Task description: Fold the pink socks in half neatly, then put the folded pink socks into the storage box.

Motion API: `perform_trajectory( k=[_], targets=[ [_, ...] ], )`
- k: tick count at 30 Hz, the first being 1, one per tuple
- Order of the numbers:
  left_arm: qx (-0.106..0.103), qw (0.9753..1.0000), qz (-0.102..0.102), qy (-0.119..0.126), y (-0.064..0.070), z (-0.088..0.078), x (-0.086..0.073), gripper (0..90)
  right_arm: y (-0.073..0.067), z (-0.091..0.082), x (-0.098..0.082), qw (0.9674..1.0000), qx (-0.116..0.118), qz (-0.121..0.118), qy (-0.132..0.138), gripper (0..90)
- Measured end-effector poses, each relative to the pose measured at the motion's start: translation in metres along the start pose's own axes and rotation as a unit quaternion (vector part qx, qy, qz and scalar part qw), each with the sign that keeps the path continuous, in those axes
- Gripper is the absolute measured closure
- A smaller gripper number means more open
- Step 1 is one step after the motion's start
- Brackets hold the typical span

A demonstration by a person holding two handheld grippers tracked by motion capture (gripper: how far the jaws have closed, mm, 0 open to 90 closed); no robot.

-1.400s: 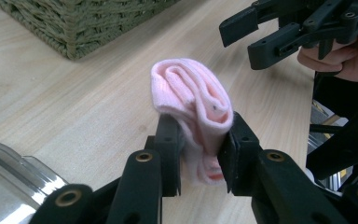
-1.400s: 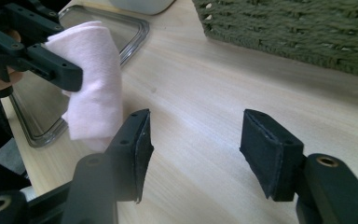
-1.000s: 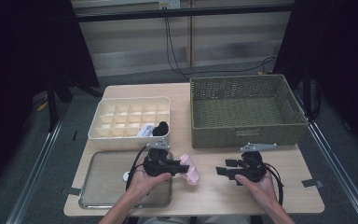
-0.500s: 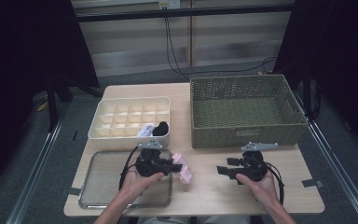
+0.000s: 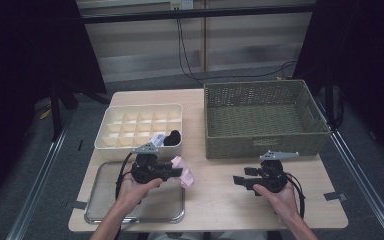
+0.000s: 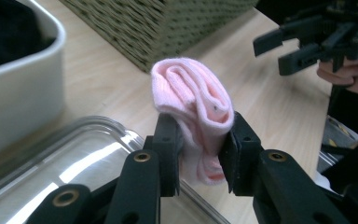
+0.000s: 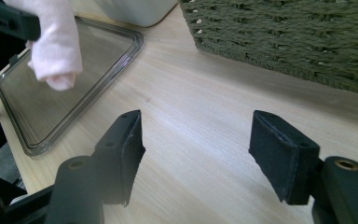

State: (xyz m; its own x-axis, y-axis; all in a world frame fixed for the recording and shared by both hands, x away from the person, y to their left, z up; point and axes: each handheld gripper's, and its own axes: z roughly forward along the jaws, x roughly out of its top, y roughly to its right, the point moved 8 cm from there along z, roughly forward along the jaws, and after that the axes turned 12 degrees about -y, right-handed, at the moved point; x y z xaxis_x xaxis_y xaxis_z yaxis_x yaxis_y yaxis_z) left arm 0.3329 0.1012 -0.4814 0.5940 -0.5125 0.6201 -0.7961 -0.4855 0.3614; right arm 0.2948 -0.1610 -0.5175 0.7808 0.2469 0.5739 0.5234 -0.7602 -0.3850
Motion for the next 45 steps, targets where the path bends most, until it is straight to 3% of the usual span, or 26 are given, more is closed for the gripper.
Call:
perform_trajectory(
  k=[15, 28, 39, 45],
  targets=[
    [0.027, 0.9994, -0.008, 0.018, -0.019, -0.026, 0.005, 69.8, 0.002, -0.002, -0.005, 1.0, -0.001, 0.004, -0.001, 34.1],
    [0.032, 0.999, -0.017, 0.027, -0.029, -0.04, 0.006, 69.8, 0.002, -0.002, -0.004, 1.0, -0.004, 0.001, 0.0, 33.2],
    [0.056, 0.9976, -0.023, 0.035, -0.04, -0.059, 0.002, 69.8, 0.002, -0.002, -0.005, 1.0, -0.006, -0.001, -0.001, 31.7],
    [0.065, 0.9971, -0.026, 0.03, -0.047, -0.059, 0.002, 69.9, 0.001, -0.003, -0.005, 1.0, -0.005, -0.003, 0.0, 31.6]
  ],
)
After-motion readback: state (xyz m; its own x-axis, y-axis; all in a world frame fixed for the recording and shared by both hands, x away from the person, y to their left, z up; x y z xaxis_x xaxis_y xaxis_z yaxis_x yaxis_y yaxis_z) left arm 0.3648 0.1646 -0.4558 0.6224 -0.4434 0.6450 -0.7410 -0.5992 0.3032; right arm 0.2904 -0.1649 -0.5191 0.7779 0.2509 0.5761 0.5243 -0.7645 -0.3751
